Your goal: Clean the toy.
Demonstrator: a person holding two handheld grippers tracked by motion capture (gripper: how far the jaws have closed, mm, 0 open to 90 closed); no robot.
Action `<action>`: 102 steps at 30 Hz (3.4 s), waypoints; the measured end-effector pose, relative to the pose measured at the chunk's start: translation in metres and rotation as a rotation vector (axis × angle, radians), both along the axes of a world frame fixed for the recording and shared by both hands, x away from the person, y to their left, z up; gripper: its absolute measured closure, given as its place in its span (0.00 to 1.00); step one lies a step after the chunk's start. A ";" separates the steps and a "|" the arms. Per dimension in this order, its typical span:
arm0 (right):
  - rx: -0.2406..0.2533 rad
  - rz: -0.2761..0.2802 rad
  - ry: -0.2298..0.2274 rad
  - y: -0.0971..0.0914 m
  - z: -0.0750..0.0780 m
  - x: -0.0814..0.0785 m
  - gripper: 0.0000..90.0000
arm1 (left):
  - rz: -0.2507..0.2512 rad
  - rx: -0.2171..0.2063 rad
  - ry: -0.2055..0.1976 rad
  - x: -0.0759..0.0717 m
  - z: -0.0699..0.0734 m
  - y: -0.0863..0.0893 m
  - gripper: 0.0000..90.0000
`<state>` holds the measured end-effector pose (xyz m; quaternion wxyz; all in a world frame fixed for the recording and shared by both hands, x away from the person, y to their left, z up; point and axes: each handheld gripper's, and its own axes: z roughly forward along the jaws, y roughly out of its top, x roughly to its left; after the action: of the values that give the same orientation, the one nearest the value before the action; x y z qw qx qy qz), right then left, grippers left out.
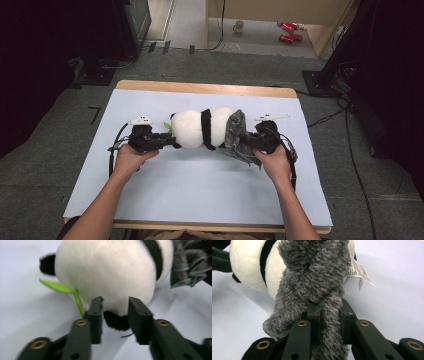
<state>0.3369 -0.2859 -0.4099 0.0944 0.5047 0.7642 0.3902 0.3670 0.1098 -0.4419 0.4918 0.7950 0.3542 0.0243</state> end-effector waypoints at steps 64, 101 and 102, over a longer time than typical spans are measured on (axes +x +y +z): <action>0.118 0.217 -0.111 0.063 0.065 -0.029 0.84 | -0.038 -0.018 0.266 0.002 0.037 -0.027 0.85; 0.002 0.212 -0.039 0.101 0.033 0.017 0.85 | -0.161 0.091 -0.142 -0.009 0.006 -0.023 0.27; 0.003 0.210 -0.040 0.101 0.033 0.018 0.85 | -0.157 0.091 -0.150 -0.009 0.004 -0.024 0.27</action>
<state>0.3548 -0.1845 -0.3765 0.0676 0.4140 0.8103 0.4092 0.3583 0.0858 -0.4377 0.4808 0.8378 0.2514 0.0609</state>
